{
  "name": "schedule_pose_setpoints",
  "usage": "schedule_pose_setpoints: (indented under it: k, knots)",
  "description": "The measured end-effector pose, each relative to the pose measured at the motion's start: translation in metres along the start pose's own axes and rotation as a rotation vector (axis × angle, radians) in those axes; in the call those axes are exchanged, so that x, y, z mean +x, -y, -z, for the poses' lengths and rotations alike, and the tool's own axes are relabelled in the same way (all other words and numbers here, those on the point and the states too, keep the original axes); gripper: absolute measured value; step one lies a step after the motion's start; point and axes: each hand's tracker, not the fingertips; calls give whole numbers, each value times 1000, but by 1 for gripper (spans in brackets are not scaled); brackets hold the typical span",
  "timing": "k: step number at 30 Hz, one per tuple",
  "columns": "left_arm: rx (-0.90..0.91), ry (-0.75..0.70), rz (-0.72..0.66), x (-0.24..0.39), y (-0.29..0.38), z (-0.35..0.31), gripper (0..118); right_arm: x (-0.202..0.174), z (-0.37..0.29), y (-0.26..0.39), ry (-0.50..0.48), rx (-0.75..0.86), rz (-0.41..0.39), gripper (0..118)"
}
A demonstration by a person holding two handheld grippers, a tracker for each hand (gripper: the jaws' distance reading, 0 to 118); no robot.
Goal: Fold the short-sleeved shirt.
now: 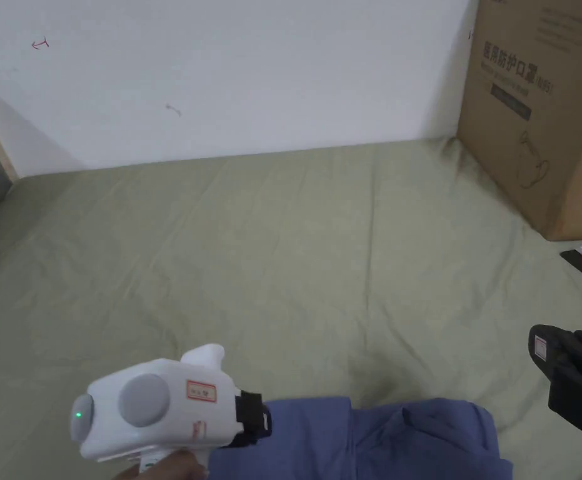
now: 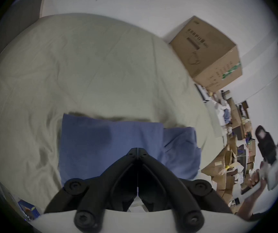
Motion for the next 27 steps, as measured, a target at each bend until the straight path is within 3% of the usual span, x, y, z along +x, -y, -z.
schedule_pose_setpoints:
  k: [4, 9, 11, 14, 16, 18, 20, 22, 27]
  knots:
    - [-128, 141, -40, 15, 10, 50, 0, 3, -2, 3, -9, -16, 37, 0]
    - [-211, -12, 69, 47, 25, 96, 0, 6, -3, 7, -12, -49, 49, 0]
    - [-228, -3, 81, 56, 25, 100, 0, 6, -3, 7, -5, -58, 45, 0]
    - [-243, 237, 64, 64, 21, 83, 0, 6, -3, 7, -15, -61, 64, 0]
    - [-308, 501, 34, 67, 18, 66, 0, 5, 0, 6, -22, -61, 65, 0]
    - [-206, 551, 109, 64, 11, 35, 0, 3, 3, 4, -26, -60, 54, 0]
    - [-29, 457, 199, 49, -1, -2, 0, 1, 5, 2, -29, -58, 48, 0]
    - [59, 408, 179, 16, -13, -27, 0, -1, 7, 0, -35, -57, 45, 0]
    - [-67, 407, -3, -107, -35, -41, 0, -10, 19, -1, -47, -79, 16, 0]
